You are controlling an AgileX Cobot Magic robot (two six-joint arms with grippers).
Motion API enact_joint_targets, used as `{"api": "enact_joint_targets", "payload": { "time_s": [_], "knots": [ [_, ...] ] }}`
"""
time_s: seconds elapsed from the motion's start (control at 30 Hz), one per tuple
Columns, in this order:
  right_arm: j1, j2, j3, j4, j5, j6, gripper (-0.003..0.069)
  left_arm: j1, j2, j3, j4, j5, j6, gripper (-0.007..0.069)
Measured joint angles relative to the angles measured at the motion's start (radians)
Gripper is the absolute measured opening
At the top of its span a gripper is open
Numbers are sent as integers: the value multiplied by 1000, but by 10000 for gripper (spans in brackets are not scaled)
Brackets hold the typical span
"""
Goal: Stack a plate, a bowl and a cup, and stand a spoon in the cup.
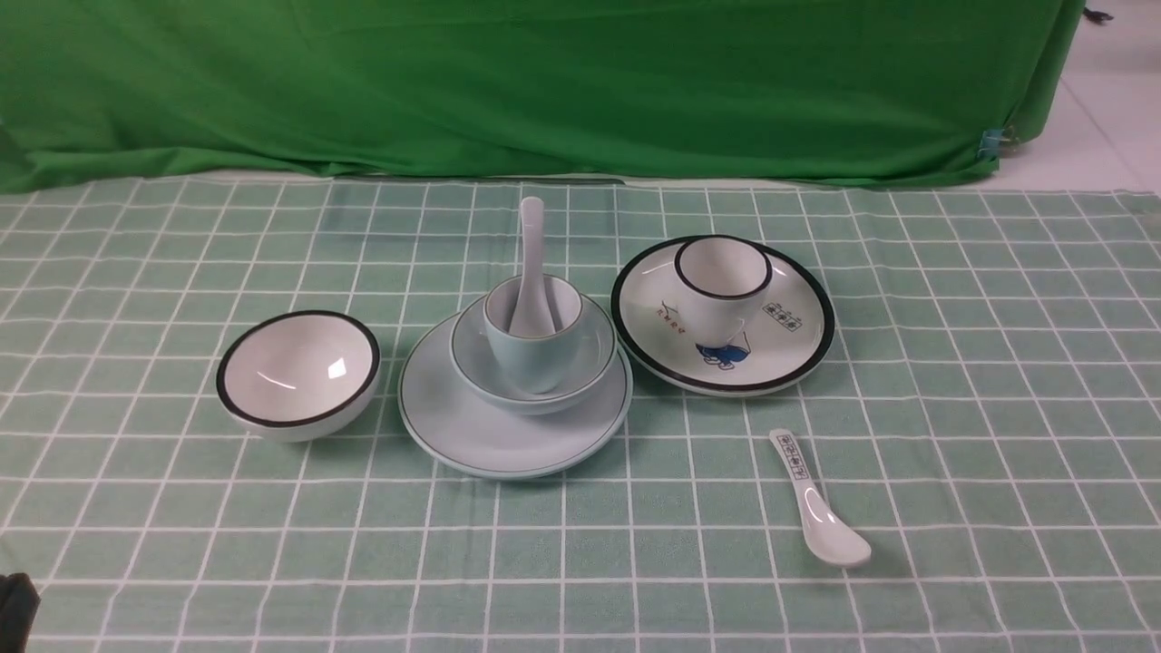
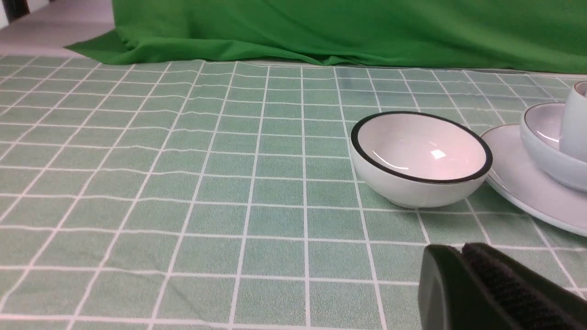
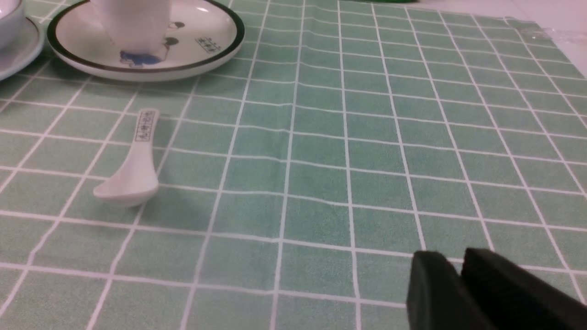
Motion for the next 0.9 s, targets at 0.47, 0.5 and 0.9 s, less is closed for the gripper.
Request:
{"api": "enact_joint_targets", "payload": {
  "time_s": [0.47, 0.5, 0.9],
  "knots": [
    [0, -1, 0, 1, 0, 0, 160, 0, 0, 0, -2, 0, -12, 17],
    [0, -1, 0, 1, -1, 0, 161, 0, 0, 0, -2, 0, -12, 17],
    [0, -1, 0, 1, -1, 0, 181, 0, 0, 0, -3, 0, -14, 17]
  ]
}}
